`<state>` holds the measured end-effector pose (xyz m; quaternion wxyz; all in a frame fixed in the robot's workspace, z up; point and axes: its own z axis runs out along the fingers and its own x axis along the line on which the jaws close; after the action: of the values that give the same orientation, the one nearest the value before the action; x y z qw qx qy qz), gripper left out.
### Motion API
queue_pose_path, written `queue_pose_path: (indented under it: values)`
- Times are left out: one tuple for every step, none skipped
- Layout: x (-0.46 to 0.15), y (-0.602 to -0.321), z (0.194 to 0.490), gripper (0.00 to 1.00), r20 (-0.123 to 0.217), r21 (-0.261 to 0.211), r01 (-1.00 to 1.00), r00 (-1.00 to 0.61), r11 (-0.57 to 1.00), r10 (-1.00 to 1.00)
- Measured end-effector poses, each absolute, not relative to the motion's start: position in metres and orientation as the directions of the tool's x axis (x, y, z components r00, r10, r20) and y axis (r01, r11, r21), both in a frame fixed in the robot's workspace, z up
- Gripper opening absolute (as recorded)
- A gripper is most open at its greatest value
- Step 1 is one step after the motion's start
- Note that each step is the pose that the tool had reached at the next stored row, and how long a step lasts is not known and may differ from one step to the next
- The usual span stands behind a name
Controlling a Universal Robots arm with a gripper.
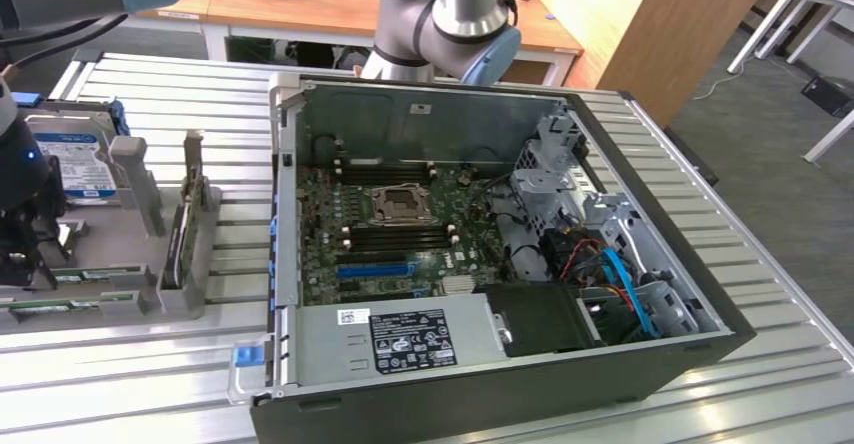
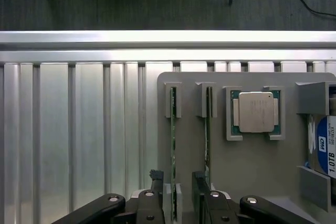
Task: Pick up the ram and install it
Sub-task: 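Pick up the ram and move it above insertion slot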
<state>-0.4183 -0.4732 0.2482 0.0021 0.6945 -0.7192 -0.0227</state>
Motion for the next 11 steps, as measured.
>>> queue_pose_path:
  values:
    - [-0.4185,-0.4742,0.2482,0.35,-0.028,0.035,-0.999,-0.035,0.034,-0.999]
    - [-0.4187,-0.4749,0.2482,0.35,-0.028,0.035,-0.999,-0.035,0.034,-0.999]
    - [-0.4188,-0.4754,0.2482,0.35,-0.028,0.036,-0.999,-0.036,0.035,-0.999]
    - [-0.4189,-0.4754,0.2482,0.35,-0.028,0.036,-0.999,-0.036,0.035,-0.999]
    - [-0.4188,-0.4754,0.2482,0.35,-0.028,0.035,-0.999,-0.036,0.035,-0.999]
    - [-0.4188,-0.4754,0.2482,0.35,-0.028,0.035,-0.999,-0.036,0.035,-0.999]
    - [-0.4188,-0.4754,0.2482,0.35,-0.028,0.035,-0.999,-0.036,0.035,-0.999]
    - [-0.4188,-0.4755,0.2481,0.35,-0.028,0.035,-0.999,-0.035,0.034,-0.999]
    - [-0.4188,-0.4755,0.2475,0.35,-0.029,0.035,-0.999,-0.035,0.034,-0.999]
    - [-0.4188,-0.4755,0.2468,0.35,-0.029,0.035,-0.999,-0.036,0.034,-0.999]
    - [-0.4188,-0.4755,0.2460,0.35,-0.029,0.035,-0.999,-0.035,0.034,-0.999]
